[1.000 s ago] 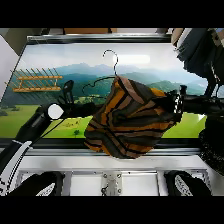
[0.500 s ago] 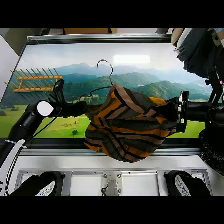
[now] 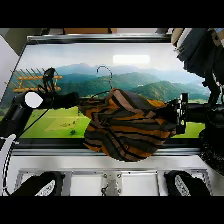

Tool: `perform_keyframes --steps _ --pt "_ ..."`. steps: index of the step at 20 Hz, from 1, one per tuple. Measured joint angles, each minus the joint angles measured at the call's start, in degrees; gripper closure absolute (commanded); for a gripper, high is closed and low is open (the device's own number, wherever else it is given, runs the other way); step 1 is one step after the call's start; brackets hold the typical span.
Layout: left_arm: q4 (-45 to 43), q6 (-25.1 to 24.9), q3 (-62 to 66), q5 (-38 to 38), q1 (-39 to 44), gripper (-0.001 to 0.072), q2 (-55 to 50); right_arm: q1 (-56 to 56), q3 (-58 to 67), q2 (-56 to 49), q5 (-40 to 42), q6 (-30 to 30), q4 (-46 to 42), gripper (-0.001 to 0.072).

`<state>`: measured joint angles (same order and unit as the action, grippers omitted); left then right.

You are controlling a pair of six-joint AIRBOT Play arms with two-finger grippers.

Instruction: Fold the clothes and pants, and hang the long-sleeved shirts on hangers.

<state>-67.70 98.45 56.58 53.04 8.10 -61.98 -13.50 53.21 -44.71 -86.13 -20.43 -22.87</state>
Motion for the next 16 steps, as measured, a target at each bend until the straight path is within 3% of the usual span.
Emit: perform_keyframes --steps 6,16 --pt "-1.95 -0.46 6.88 3.21 0.57 0.0698 0.28 0.0 0.0 0.02 0.26 -0.02 -0.48 0.0707" --pt "-4.31 -2.14 35.12 10.08 14.88 0.0698 -0.96 2.25 0.0 0.02 5.22 -0.02 7.19 0.0707"
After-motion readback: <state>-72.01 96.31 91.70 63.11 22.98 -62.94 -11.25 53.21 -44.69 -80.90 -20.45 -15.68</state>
